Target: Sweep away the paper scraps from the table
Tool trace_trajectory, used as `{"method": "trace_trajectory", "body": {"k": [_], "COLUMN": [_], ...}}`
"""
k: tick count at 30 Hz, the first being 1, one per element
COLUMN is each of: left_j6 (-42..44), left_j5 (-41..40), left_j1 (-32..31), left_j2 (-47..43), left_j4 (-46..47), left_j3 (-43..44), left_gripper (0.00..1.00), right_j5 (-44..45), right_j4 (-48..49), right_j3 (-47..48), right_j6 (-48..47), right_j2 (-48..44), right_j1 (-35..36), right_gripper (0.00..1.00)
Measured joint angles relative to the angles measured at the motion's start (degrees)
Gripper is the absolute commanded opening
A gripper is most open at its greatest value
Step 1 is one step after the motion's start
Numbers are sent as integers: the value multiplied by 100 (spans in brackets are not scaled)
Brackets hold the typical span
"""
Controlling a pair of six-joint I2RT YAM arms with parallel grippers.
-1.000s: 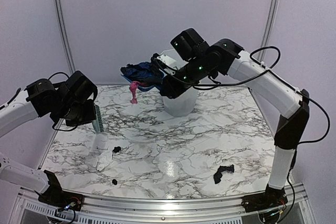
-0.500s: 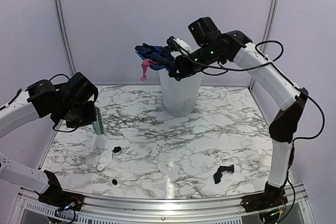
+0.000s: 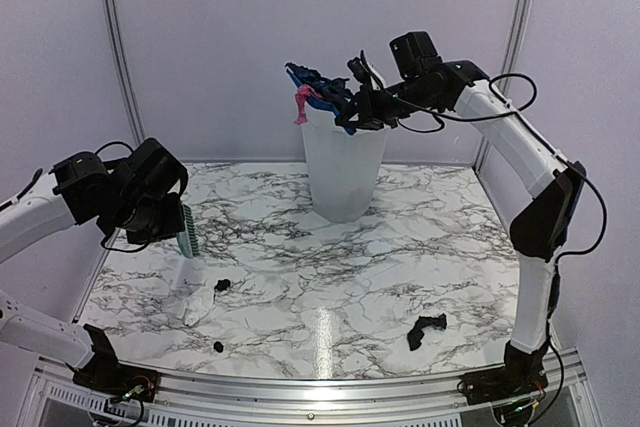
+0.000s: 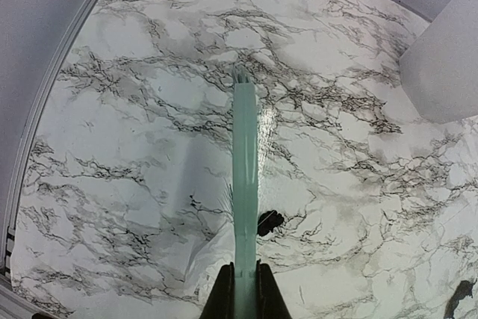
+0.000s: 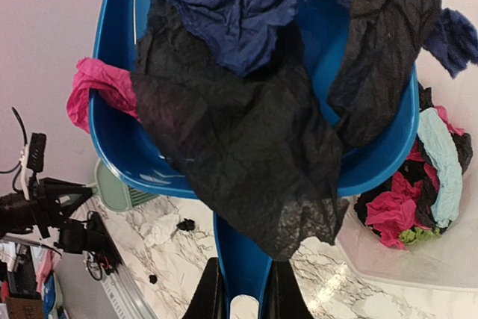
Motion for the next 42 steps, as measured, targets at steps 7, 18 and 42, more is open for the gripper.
{"method": "trace_trajectory", "body": {"k": [7,18,42], "left_j6": [33,199,573], "left_j5": [-11,-74,155], "left_j1": [0,0,-2], "left_j2": [170,699,1648], "left_j4": [0,2,26], "left_j3": [24,474,1749], "left_gripper": [0,0,0], "right_j5": [-872,-1526,-2868], "right_j4": [691,1318,4487], "right_j3": [-306,-1086,-2688], "right_j6": [671,1379,5241], "right_j2": [0,-24,-564], "right_j1": [-291,-417,-896], "right_gripper": [0,0,0]}}
